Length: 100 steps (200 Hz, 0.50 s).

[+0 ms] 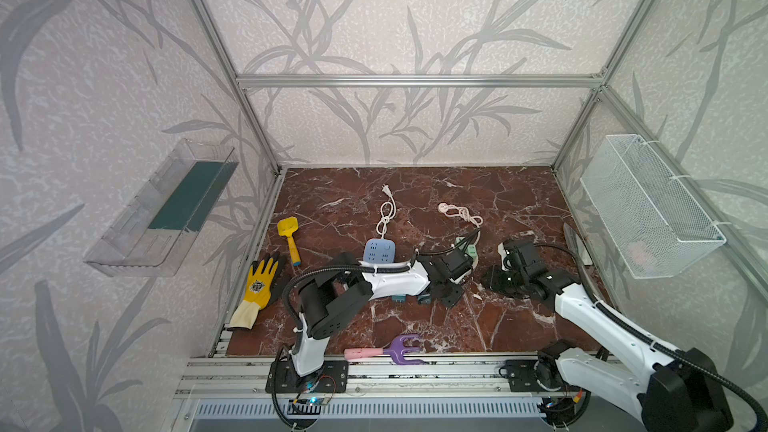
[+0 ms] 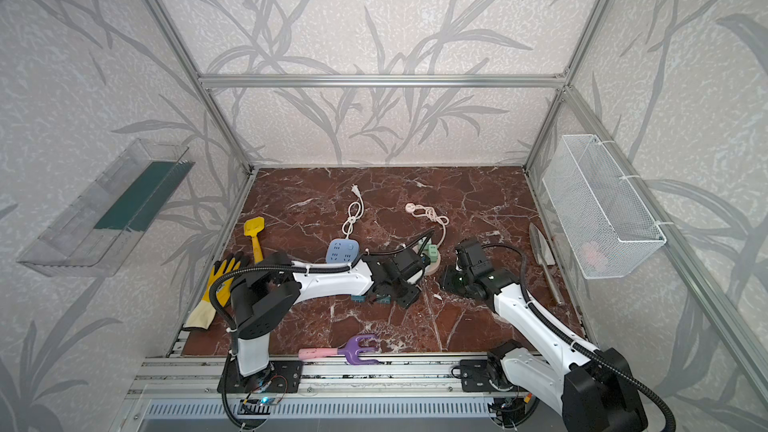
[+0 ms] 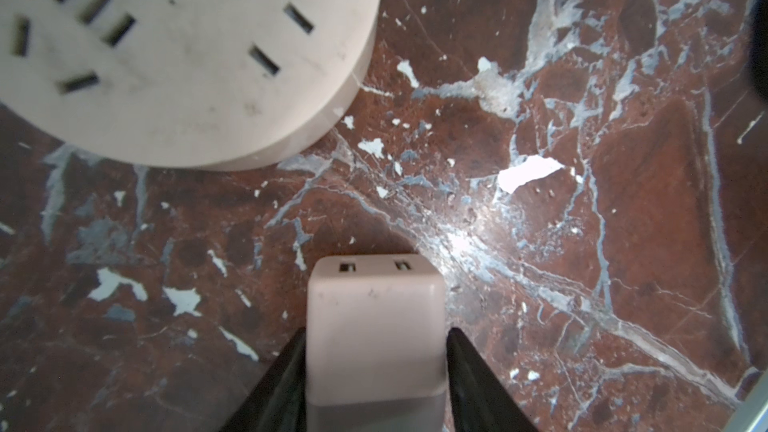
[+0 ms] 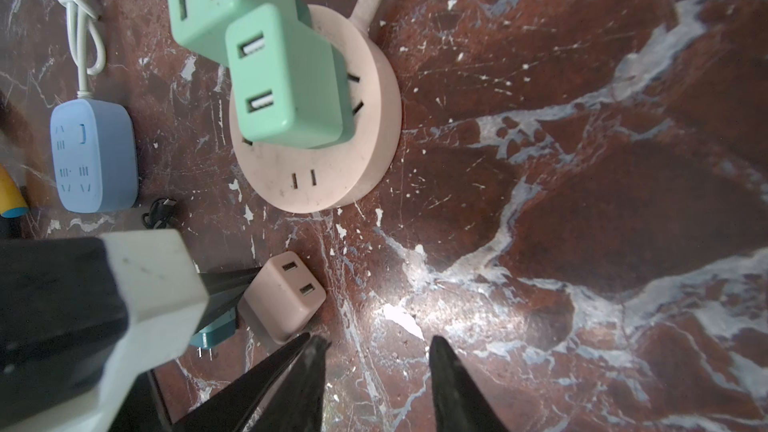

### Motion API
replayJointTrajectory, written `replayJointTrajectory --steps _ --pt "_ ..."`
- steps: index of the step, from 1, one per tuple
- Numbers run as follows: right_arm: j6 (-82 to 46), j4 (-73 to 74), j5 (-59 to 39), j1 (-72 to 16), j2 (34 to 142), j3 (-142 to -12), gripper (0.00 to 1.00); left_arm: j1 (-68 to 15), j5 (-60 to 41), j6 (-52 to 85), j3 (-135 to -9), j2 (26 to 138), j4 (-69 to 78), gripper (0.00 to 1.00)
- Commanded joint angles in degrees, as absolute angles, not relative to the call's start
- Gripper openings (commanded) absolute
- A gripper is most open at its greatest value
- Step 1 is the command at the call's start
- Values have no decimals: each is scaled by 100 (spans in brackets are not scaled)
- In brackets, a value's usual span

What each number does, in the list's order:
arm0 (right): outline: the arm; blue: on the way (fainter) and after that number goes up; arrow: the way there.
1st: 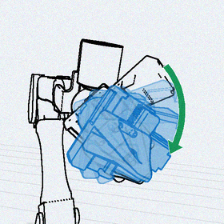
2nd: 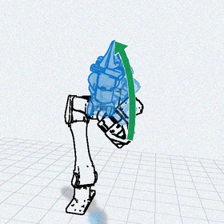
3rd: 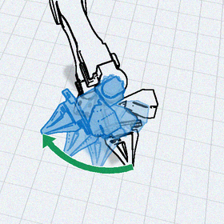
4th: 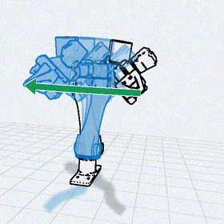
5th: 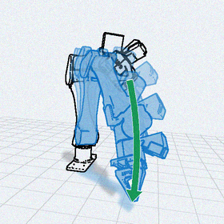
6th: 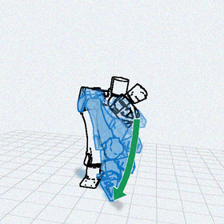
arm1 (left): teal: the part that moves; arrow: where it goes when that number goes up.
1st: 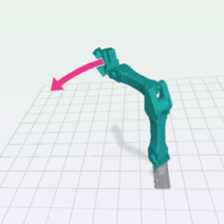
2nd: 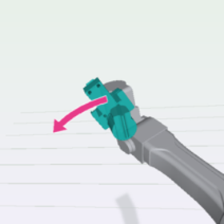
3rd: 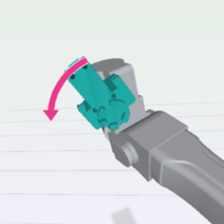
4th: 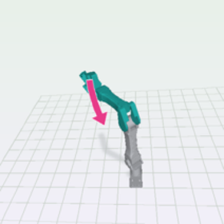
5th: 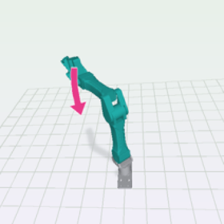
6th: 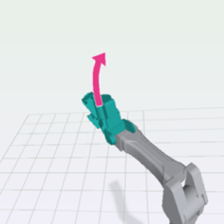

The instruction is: Insert the plug

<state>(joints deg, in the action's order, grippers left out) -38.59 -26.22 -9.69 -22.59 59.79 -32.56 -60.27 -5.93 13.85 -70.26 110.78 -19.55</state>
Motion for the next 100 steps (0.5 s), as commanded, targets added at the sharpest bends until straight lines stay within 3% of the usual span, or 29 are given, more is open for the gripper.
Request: replayJointTrajectory --steps 1,42,54,60,100 --pt "-3897 -2542 -1071 -2232 5922 -3200 42 -6048 -630 1300 -7172 11155 -2114 49" --pt "-3880 -2520 -1198 -2228 5906 -3190 42 -6053 -606 1314 -7154 11138 -2133 36" --pt "-3867 -2511 -1268 -2224 5906 -3190 42 -6053 -598 1310 -7152 11119 -2142 21" --pt "-3867 -2513 -1306 -2224 5908 -3190 41 -6051 -583 1310 -7162 11126 -2164 0" --pt "-3867 -2894 -2007 -2224 5602 -3229 38 -6050 -459 1263 -7004 10728 -2249 0"
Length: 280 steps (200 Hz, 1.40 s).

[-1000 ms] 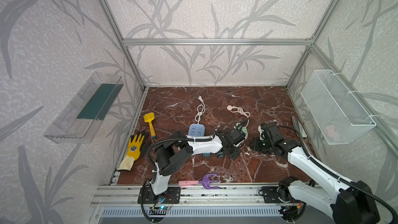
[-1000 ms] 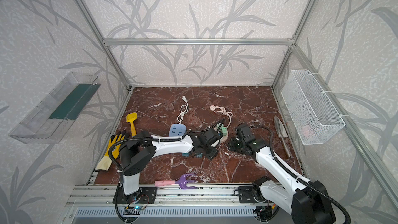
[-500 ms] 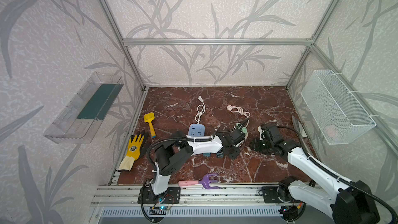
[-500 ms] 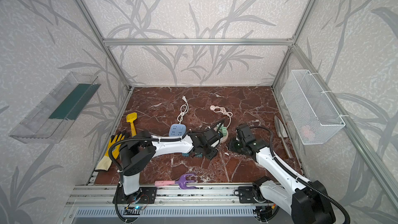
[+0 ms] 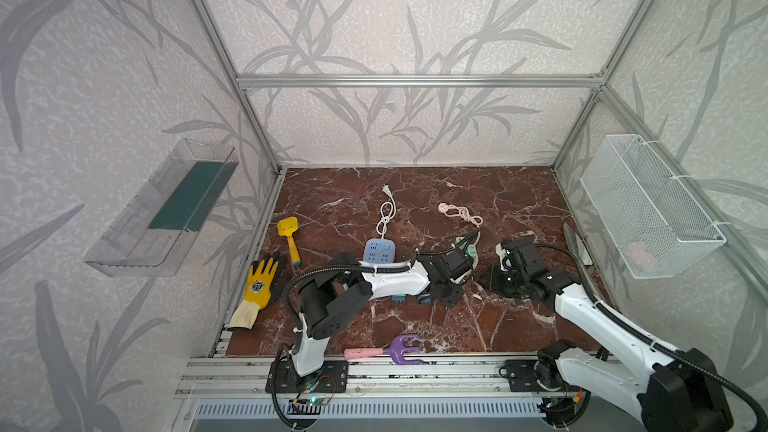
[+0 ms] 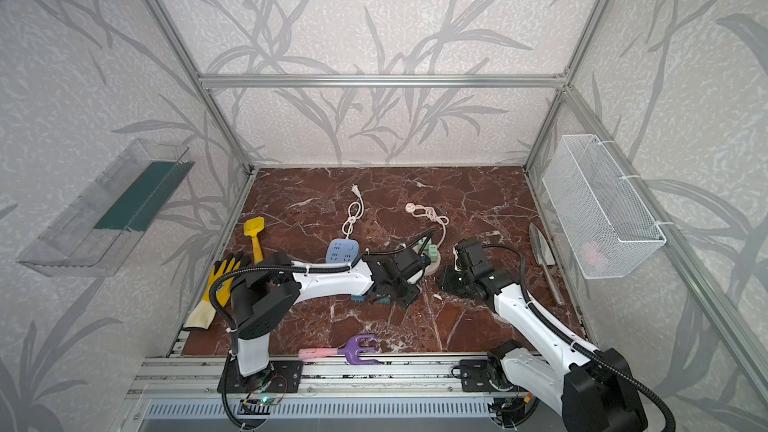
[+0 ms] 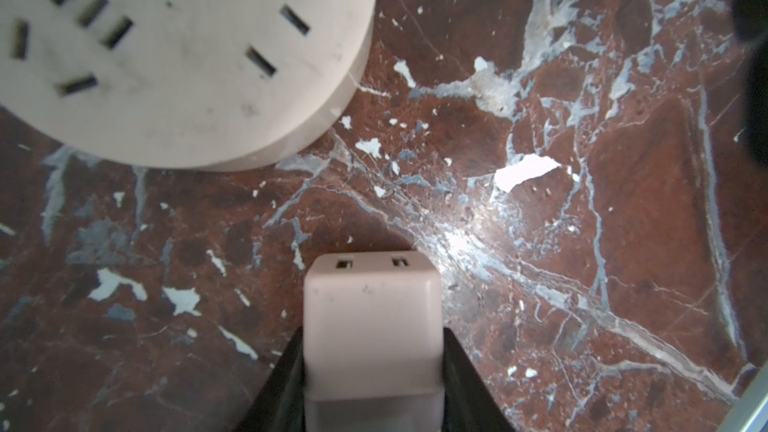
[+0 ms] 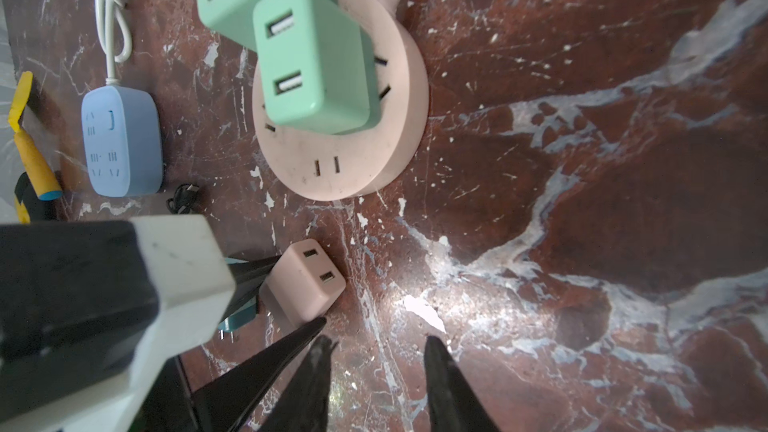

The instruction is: Insert the plug

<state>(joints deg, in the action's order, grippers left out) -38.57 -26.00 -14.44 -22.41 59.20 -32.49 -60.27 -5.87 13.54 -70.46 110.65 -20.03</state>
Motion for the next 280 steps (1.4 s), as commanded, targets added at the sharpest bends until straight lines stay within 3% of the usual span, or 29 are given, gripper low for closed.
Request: replayJointTrajectory --steps 1,52,90,161,280 --pt "-3872 -2906 -2027 -2224 5587 -3227 38 -6048 -454 1260 -7000 10717 -2245 0" --pt "-4950 -3019 -3266 -2224 4623 -2836 33 -6050 -290 1089 -6942 10011 -2509 0" --pt "-5022 -3448 -3066 -2224 4116 -2924 38 -6050 -316 1039 -6831 9564 -2523 0" --pt "-5028 -3108 -3393 -2224 4857 -3492 49 -6089 -631 782 -6616 9028 -2551 0" --pt "-5099 -2173 -4461 -2230 5878 -3908 47 -6210 -983 652 -6300 8430 -2244 0"
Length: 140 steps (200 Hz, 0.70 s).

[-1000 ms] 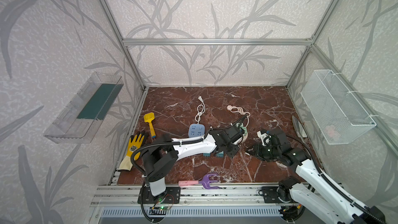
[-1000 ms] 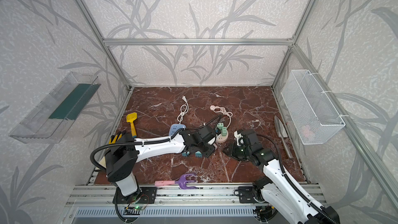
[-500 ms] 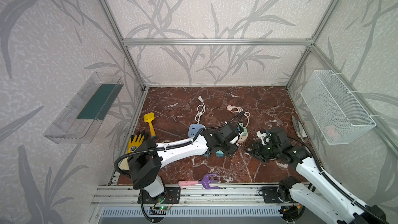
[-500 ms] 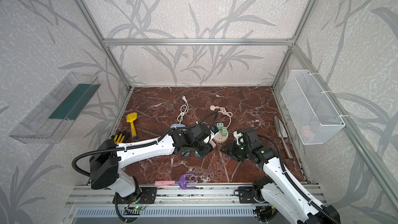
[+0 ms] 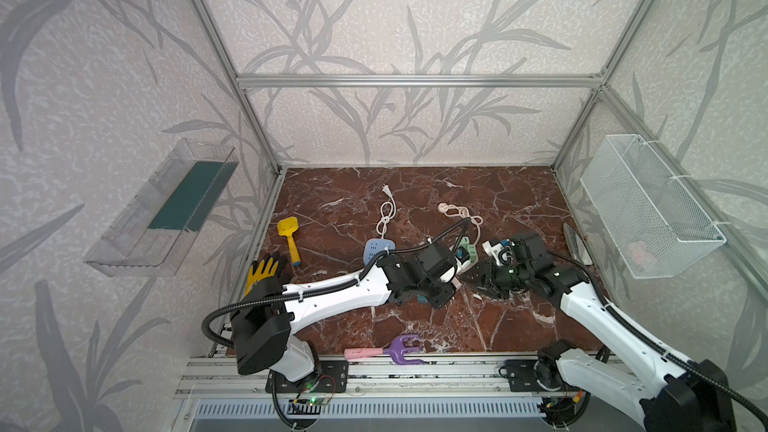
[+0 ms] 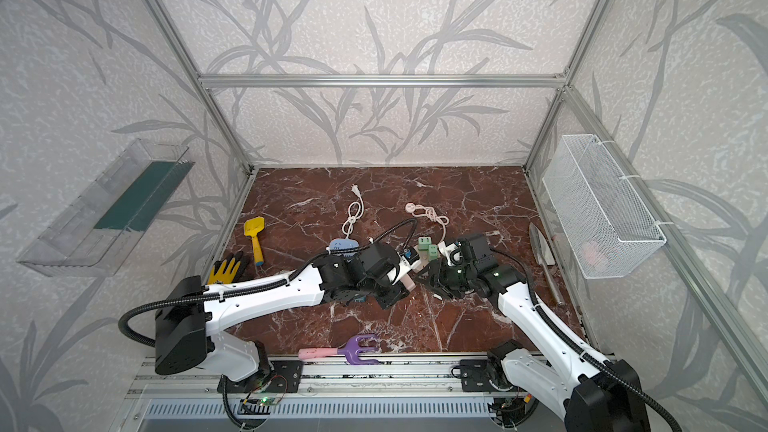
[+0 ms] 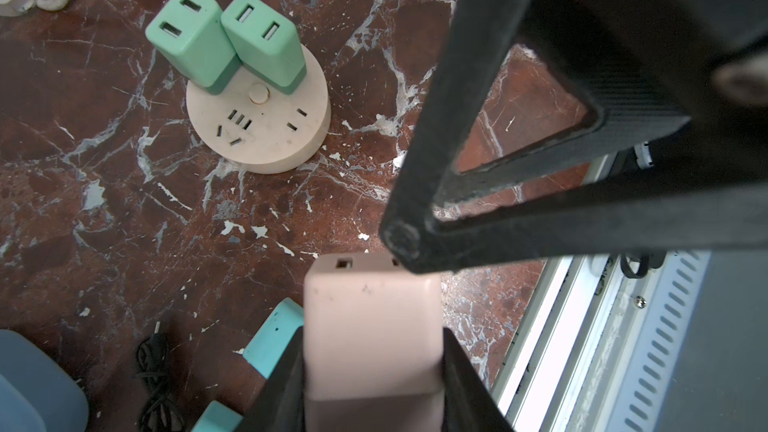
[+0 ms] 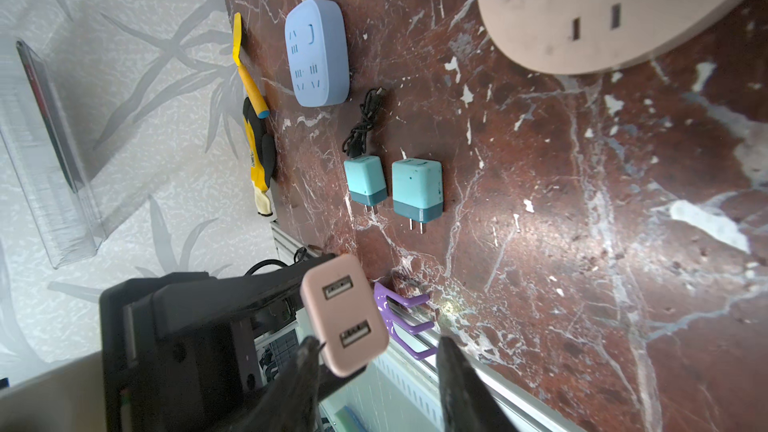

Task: Insert the plug
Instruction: 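Carry the pink adapter toward the right gripper while the right gripper reaches toward it, then close the right gripper on the pink adapter while the left gripper holds it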

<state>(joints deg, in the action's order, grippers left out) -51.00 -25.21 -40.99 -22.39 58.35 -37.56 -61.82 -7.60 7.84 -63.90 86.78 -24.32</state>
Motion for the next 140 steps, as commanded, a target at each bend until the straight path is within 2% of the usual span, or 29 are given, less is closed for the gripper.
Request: replayJointTrajectory --steps 1,64,140 --pt "-5103 -2159 -4472 -2227 5879 -3901 47 -6207 -992 651 -6296 8425 -2238 0" --pt "-5447 -1391 -4917 -2228 5829 -3607 46 -6207 -1358 781 -6350 8226 -2079 0" --pt "-5145 -1877 -5154 -2223 5555 -3628 43 -6203 -1462 866 -6368 8205 -1972 0"
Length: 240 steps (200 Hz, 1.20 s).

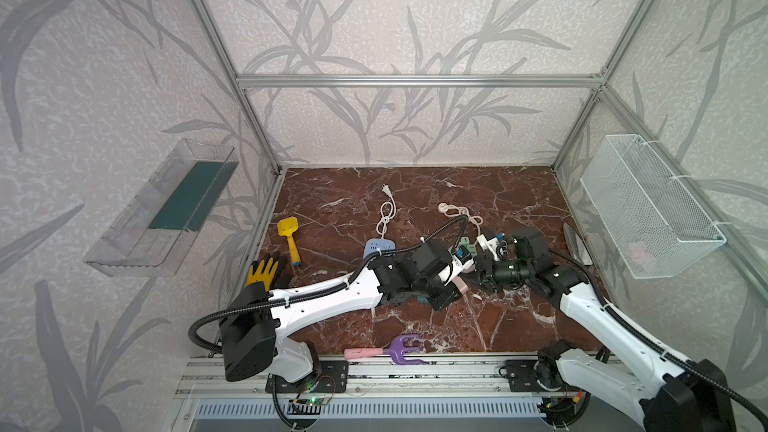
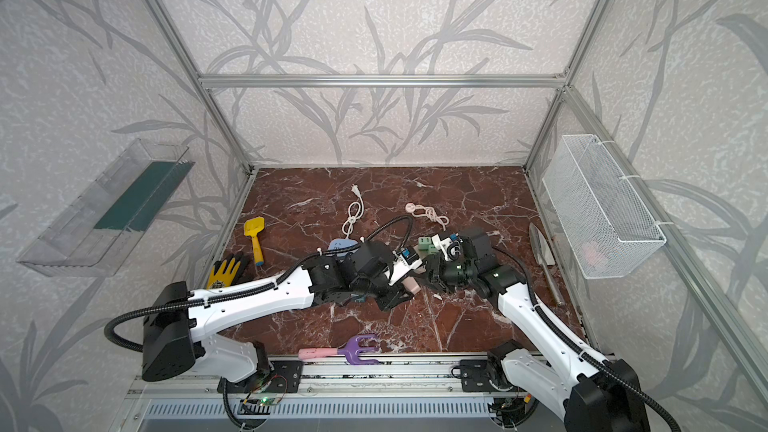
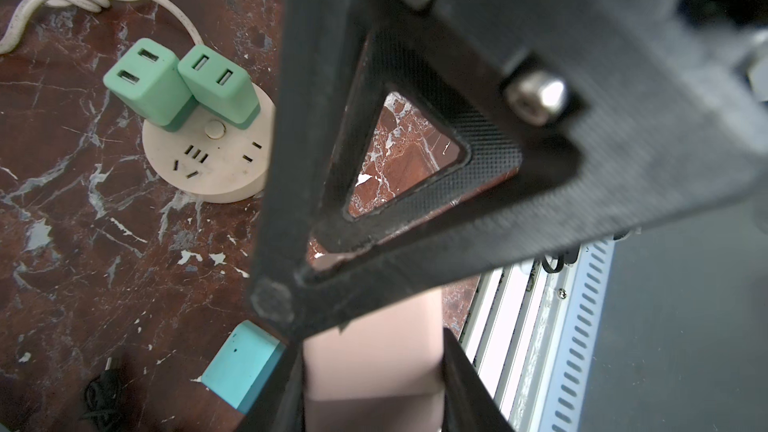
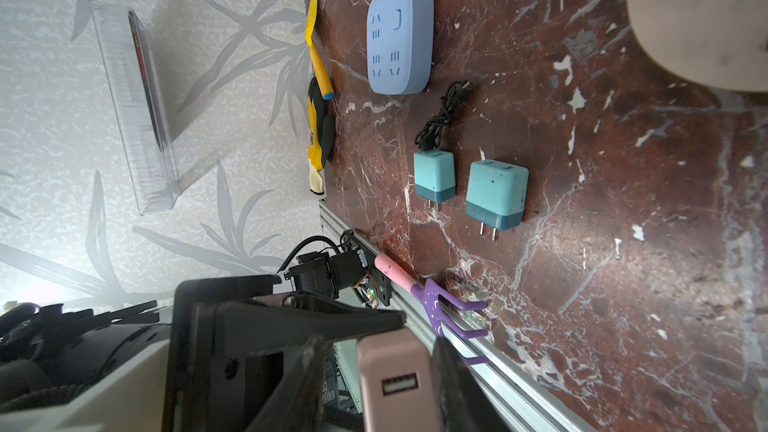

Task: Insert the plug
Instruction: 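Close the right gripper on the pink adapter while the left gripper holds it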

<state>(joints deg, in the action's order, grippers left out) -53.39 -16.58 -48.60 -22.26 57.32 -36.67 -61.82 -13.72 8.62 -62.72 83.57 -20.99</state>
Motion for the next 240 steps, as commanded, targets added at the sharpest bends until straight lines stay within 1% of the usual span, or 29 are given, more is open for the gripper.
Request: replayJointTrajectory --steps 1,54,67,79,104,240 --pt "-5135 -1896 -5152 -2223 5550 -3629 43 -6195 -1461 864 -6370 8207 -1971 0" --pt "-4870 -2412 -5168 -2224 5336 -3603 42 -6192 -1446 888 -6389 8191 -1933 0" --pt "-4924 -2329 -5201 -2224 5277 -3529 42 -6192 -1448 880 -6381 8194 -1917 0" --pt "-4995 -2204 -5225 -2223 5265 -3490 39 -6196 -1476 880 -6381 8217 -1897 0" --pt "-5037 -2120 -5238 -2224 5264 -3489 36 -6189 -1512 887 -6420 8263 -1890 0" --pt "-4984 -2008 -5418 -2233 5423 -3480 35 -6193 -1520 919 -6504 8301 -1837 0"
